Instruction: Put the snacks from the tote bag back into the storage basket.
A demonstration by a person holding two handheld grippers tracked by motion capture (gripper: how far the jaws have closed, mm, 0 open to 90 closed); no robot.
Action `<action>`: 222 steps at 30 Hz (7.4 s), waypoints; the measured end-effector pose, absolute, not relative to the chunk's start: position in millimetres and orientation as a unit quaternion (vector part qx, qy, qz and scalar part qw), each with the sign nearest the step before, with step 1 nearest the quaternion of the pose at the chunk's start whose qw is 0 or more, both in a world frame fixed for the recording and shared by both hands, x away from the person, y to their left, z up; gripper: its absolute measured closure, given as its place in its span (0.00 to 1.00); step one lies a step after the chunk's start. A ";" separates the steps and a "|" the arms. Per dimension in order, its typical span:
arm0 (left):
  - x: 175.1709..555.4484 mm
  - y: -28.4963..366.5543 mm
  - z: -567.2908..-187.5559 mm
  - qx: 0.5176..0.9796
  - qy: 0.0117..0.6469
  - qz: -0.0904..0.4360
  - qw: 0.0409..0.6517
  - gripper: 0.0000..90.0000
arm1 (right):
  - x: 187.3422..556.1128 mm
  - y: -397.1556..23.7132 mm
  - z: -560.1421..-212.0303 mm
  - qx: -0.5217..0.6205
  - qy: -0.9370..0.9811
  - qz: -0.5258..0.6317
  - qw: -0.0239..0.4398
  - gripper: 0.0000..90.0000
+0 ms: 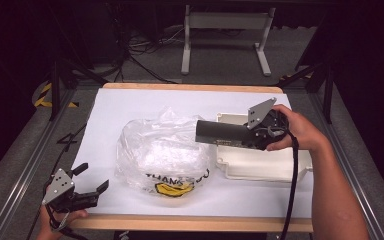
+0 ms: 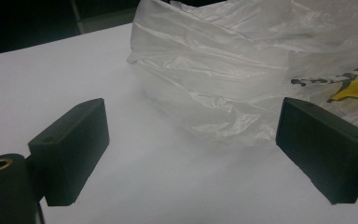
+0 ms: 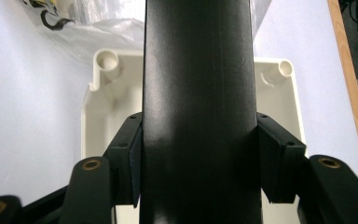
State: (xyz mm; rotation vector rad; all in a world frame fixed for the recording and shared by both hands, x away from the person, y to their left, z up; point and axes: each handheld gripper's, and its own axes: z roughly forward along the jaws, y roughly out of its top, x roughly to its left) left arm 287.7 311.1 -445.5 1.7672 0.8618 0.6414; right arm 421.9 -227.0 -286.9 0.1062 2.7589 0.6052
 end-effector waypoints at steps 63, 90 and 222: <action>288.8 309.1 -448.1 0.742 0.367 0.262 0.496 0.12 | 439.7 -304.7 -354.0 0.074 0.982 0.146 0.093 0.48; 290.6 306.6 -448.4 0.749 0.361 0.258 0.493 0.11 | 447.3 -307.1 -376.5 0.074 0.985 0.117 0.103 0.47; 306.7 301.7 -446.1 0.746 0.359 0.255 0.500 0.12 | 335.8 -343.3 -335.4 0.313 0.800 0.380 0.344 0.17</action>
